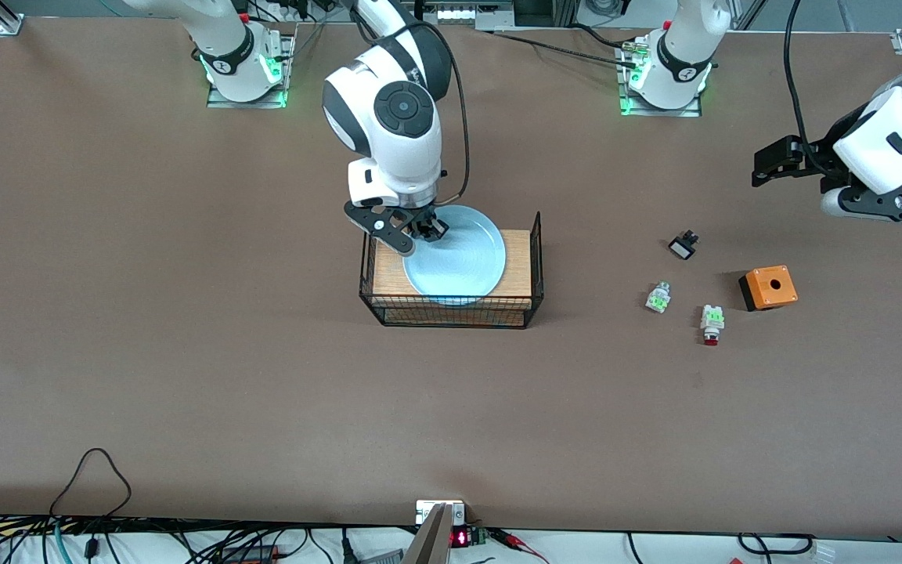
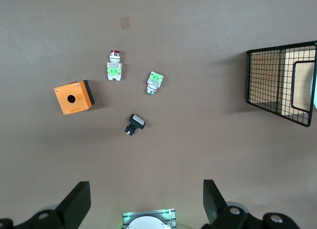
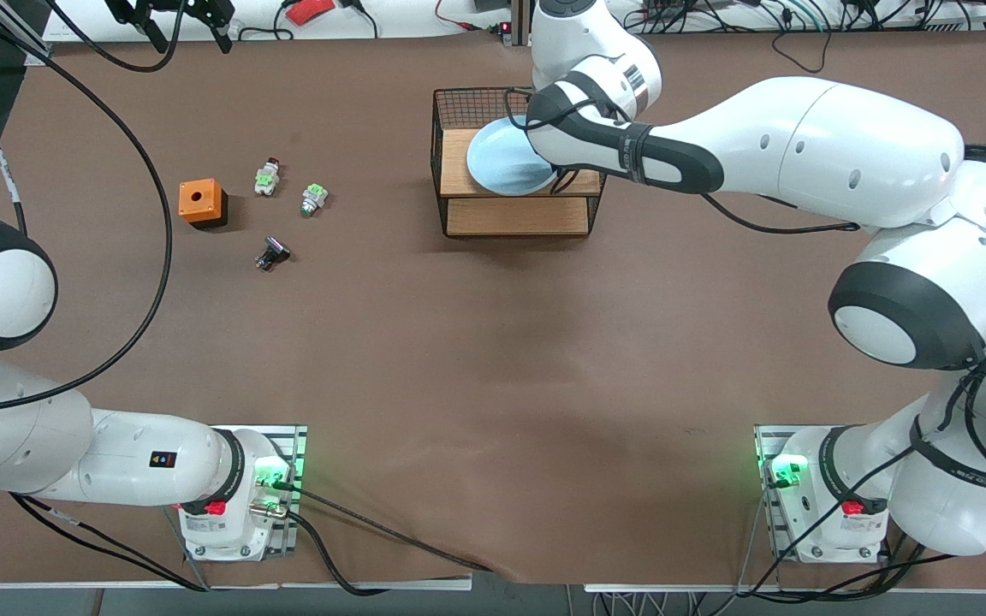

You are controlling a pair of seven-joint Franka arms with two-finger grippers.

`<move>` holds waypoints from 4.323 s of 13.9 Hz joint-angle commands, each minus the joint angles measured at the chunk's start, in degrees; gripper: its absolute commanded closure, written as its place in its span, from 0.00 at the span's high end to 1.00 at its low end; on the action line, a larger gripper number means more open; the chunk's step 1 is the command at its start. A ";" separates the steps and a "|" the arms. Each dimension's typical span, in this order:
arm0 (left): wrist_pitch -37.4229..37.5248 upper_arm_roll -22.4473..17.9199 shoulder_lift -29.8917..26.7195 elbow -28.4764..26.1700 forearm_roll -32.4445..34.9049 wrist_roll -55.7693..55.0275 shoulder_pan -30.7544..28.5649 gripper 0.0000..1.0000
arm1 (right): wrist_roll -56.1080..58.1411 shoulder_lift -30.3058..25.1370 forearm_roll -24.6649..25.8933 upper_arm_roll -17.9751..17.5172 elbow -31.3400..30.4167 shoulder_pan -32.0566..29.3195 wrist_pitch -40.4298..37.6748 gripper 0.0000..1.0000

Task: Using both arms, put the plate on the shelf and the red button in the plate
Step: 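Lower the blue plate onto the wooden board inside the basket, then open the right gripper and draw it back from the plate, then move the left gripper to the red-capped switch while the right gripper retracts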

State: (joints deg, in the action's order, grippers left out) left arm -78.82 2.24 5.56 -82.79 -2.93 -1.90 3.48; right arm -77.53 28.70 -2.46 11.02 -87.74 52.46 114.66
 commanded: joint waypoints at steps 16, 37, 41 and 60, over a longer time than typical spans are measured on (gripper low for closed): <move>0.60 0.05 -0.11 1.14 0.21 -0.12 -0.23 1.00 | -1.31 4.52 -0.53 3.22 1.78 0.80 2.68 1.00; 0.69 0.05 -0.11 1.14 0.12 -0.12 -0.23 1.00 | -0.96 2.68 -13.54 14.55 18.12 1.50 -22.97 1.00; 0.69 0.05 -0.11 1.14 0.12 -0.12 -0.23 1.00 | 5.95 1.27 -13.54 17.62 23.83 1.32 -31.49 1.00; -13.88 -0.04 15.95 -0.01 1.17 2.95 -2.43 1.00 | 96.85 -18.84 1.93 12.30 12.10 -30.63 -32.06 1.00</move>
State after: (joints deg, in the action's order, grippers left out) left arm -90.29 2.15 17.81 -83.54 -2.87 -0.99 1.82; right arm 15.97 14.53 -2.34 29.67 -68.88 27.17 79.03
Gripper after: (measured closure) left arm 0.000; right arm 0.000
